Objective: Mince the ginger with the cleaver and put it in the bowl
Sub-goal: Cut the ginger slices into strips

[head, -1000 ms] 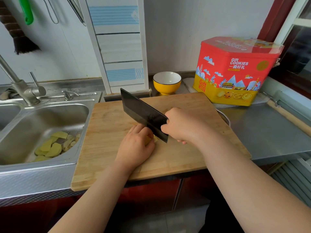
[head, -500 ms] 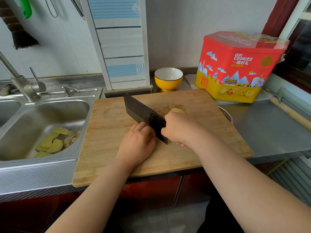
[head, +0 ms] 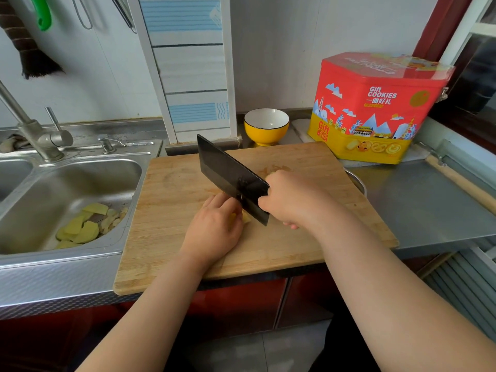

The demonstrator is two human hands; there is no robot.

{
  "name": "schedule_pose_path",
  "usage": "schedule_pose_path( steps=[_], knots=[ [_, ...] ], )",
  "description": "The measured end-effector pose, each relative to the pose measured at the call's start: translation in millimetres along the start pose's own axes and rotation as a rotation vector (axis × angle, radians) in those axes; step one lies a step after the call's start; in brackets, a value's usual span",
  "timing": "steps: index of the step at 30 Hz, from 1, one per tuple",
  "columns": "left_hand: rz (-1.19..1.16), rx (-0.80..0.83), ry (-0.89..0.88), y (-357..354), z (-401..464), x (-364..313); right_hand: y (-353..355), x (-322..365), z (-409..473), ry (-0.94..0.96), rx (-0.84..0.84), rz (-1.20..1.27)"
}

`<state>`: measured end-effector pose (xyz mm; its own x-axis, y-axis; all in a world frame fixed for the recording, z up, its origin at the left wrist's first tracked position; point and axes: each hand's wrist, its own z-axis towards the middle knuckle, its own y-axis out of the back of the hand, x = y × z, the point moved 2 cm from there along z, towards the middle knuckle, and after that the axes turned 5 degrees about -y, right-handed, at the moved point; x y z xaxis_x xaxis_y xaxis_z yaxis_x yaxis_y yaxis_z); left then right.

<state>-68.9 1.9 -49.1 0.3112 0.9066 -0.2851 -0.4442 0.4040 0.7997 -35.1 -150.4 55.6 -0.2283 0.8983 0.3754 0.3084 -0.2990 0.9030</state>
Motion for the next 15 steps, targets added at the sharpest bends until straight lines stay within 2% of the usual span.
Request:
schedule_pose_path(
  steps=[15],
  knots=[
    [0.028, -0.008, 0.009, -0.8, -1.0, 0.0, -18.5, 11.2, 7.1, -0.045, 0.051, -0.069]
  ],
)
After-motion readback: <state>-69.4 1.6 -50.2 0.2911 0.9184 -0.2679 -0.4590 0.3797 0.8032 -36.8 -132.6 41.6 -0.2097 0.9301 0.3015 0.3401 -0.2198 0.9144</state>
